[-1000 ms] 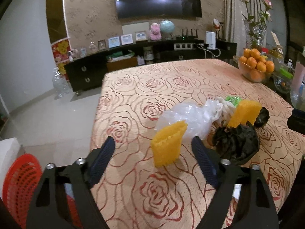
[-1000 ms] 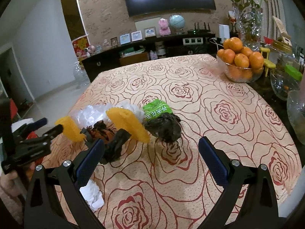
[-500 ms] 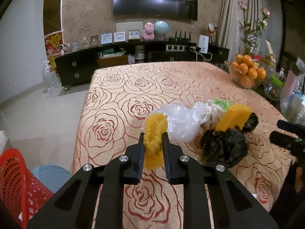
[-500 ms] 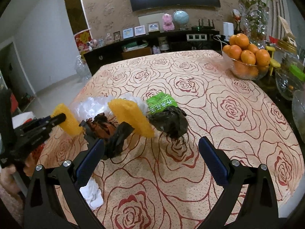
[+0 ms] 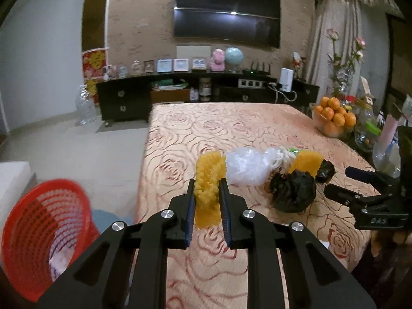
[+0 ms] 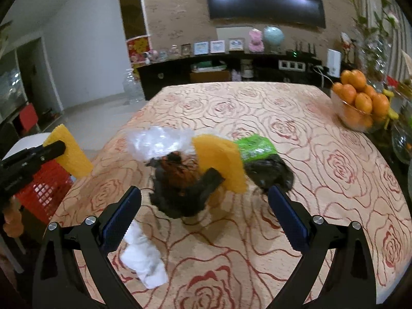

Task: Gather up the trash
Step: 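Grasp the dark brown cloth with the right gripper while the left gripper holds the yellow net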

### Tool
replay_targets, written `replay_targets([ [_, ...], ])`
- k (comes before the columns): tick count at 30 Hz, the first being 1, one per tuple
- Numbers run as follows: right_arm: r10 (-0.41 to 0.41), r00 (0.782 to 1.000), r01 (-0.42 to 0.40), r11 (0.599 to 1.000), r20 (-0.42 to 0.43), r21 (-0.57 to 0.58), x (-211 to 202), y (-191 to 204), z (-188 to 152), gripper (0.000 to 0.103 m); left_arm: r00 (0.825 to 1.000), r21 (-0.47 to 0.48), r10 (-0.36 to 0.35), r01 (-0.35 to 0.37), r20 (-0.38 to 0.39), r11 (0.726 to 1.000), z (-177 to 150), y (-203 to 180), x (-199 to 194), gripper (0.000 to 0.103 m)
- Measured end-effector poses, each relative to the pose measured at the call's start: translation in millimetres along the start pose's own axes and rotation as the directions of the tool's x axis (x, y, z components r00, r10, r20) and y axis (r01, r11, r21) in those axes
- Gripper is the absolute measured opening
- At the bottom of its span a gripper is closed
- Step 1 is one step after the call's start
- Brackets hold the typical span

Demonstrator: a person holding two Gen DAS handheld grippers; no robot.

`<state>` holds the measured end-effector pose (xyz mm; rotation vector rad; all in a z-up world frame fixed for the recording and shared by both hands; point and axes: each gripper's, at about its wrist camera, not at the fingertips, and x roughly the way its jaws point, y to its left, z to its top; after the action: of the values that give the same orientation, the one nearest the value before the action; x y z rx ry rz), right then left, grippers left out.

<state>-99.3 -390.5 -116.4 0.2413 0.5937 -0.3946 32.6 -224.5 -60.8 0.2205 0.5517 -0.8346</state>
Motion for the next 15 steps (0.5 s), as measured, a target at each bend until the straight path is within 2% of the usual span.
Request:
replay_targets([
  [3,0.010,1.000,-0.010,0.999,-0.001,-0.030,3.3,9.5,-0.4,0.096,0.999,-0.011,0.044,-0.044,0.004,0.999,-5.8,8.1,-11.7,0.017],
  [15,0.018,0.999,-0.021,0.997,-0.041,-0.073,33.4,36.4,8.4,0.096,0.997,-0.061,0.074,-0.074,0.001,0.995,-10.4,26.5,-17.9,0.017],
])
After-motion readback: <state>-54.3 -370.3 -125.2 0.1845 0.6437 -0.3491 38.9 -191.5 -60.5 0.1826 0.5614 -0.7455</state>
